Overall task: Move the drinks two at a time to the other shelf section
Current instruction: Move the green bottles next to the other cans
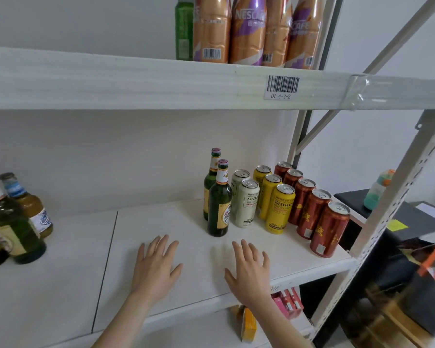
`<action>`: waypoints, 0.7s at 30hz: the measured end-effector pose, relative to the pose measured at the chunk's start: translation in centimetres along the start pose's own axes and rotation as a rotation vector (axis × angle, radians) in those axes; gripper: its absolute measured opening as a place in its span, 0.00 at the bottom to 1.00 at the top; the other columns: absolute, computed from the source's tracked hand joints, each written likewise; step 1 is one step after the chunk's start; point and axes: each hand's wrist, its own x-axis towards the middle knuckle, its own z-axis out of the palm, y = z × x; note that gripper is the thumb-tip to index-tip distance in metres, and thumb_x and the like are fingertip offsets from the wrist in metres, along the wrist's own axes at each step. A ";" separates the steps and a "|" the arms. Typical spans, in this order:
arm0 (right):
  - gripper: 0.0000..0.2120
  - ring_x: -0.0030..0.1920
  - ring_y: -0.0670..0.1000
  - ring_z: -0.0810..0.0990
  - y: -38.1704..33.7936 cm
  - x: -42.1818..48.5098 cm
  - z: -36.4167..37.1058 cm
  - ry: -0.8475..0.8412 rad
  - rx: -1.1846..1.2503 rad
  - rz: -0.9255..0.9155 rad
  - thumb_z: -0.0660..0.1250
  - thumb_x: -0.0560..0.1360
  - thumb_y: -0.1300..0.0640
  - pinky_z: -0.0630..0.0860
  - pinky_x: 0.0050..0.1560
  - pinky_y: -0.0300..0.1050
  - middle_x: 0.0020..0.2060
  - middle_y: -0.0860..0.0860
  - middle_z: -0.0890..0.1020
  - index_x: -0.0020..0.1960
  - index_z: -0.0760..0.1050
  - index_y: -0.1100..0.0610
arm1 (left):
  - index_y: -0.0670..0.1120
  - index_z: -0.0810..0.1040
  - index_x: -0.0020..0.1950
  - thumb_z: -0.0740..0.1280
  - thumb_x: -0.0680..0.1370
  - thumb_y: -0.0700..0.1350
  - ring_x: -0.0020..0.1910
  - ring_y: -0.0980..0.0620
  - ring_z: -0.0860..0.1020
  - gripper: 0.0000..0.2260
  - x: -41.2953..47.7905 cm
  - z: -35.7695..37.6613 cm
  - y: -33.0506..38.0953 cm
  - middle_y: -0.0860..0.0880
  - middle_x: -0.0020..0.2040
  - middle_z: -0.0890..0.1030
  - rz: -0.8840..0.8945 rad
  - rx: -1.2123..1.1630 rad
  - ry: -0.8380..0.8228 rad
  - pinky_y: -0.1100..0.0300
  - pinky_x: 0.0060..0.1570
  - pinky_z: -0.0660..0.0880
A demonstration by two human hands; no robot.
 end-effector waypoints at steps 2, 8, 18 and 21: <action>0.34 0.77 0.57 0.56 -1.0 -1.8 -0.3 -0.009 -0.042 -0.020 0.58 0.77 0.39 0.50 0.74 0.62 0.78 0.53 0.58 0.78 0.53 0.51 | 0.48 0.79 0.63 0.77 0.66 0.56 0.63 0.40 0.78 0.27 -1.9 -1.0 -0.5 0.42 0.64 0.79 -0.006 0.000 0.018 0.37 0.58 0.75; 0.36 0.69 0.59 0.72 -4.3 -6.8 -0.6 0.060 -0.126 -0.043 0.71 0.68 0.39 0.64 0.67 0.65 0.69 0.55 0.74 0.72 0.70 0.53 | 0.48 0.79 0.63 0.74 0.68 0.56 0.64 0.41 0.77 0.26 -8.4 -3.6 -2.8 0.41 0.65 0.79 0.001 0.066 0.036 0.36 0.59 0.74; 0.36 0.67 0.61 0.74 -14.4 -13.0 -0.6 0.068 -0.144 -0.104 0.73 0.66 0.39 0.65 0.65 0.68 0.67 0.57 0.75 0.70 0.72 0.55 | 0.51 0.78 0.66 0.74 0.68 0.60 0.67 0.41 0.75 0.28 -17.9 -6.2 -8.8 0.43 0.68 0.77 -0.025 0.125 0.011 0.36 0.63 0.70; 0.37 0.65 0.62 0.76 -18.8 -14.1 -0.1 0.098 -0.117 -0.115 0.76 0.63 0.39 0.66 0.64 0.69 0.66 0.58 0.77 0.67 0.75 0.55 | 0.51 0.78 0.66 0.74 0.69 0.60 0.68 0.41 0.74 0.28 -19.9 -6.6 -12.3 0.43 0.68 0.77 -0.026 0.135 0.002 0.36 0.64 0.69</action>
